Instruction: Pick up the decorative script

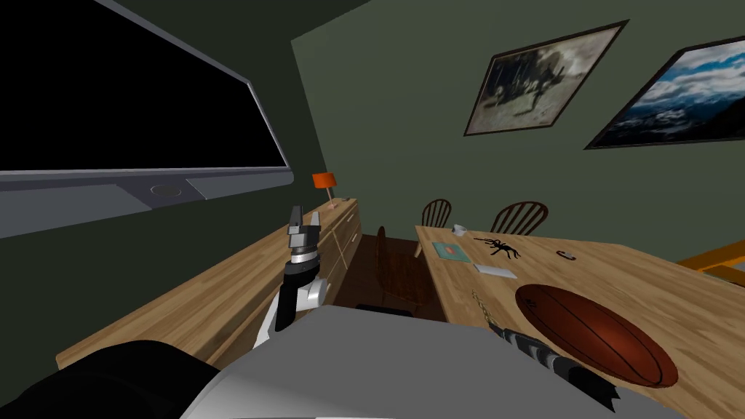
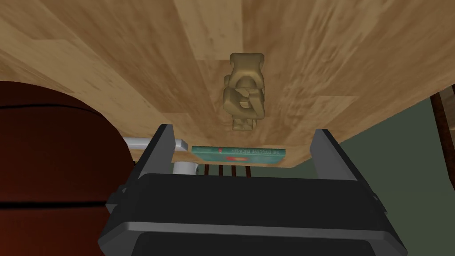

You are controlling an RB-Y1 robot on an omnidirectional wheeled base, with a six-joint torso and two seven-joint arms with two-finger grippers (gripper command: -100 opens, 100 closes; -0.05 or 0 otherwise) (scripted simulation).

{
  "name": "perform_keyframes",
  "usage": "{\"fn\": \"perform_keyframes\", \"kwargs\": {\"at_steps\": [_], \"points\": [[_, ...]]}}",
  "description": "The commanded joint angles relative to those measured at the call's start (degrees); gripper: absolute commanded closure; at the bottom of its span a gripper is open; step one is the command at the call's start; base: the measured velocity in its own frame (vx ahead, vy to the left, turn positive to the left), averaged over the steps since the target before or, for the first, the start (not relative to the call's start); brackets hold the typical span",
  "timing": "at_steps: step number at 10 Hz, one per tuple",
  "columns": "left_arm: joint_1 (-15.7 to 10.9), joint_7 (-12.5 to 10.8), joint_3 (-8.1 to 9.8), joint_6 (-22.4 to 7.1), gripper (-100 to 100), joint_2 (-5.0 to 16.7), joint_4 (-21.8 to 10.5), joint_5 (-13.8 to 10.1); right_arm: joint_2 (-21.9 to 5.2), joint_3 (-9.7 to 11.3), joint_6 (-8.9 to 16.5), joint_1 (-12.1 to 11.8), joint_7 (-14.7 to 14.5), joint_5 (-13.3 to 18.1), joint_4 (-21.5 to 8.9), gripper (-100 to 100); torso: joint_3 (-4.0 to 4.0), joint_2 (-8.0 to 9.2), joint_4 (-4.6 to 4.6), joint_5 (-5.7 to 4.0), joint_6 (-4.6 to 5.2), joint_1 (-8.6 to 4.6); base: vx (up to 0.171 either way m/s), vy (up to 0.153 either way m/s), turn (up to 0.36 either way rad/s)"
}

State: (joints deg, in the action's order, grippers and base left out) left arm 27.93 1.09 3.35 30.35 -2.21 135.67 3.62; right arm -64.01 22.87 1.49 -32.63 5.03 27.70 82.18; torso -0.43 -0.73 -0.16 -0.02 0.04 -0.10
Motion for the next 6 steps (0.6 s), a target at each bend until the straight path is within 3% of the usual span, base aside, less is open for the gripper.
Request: {"fn": "perform_keyframes", "kwargs": {"at_steps": [1, 6], "points": [[0.0, 0.0, 0.0, 0.0, 0, 0.0, 0.0, 0.0, 0.82, 1.26, -0.35, -0.78, 0.26, 1.14, -1.07, -100, 0.0, 0.0, 0.0, 0.0, 0.0, 0.0, 0.196, -0.035, 0.1], [-0.02, 0.0, -0.01, 0.0, 0, -0.01, -0.01, 0.0, 1.01, 1.74, -0.44, -0.81, 0.39, 1.33, -1.34, -100, 0.48, 0.83, 0.18, 0.07, 0.05, 0.29, -0.004, -0.006, 0.017]]}}
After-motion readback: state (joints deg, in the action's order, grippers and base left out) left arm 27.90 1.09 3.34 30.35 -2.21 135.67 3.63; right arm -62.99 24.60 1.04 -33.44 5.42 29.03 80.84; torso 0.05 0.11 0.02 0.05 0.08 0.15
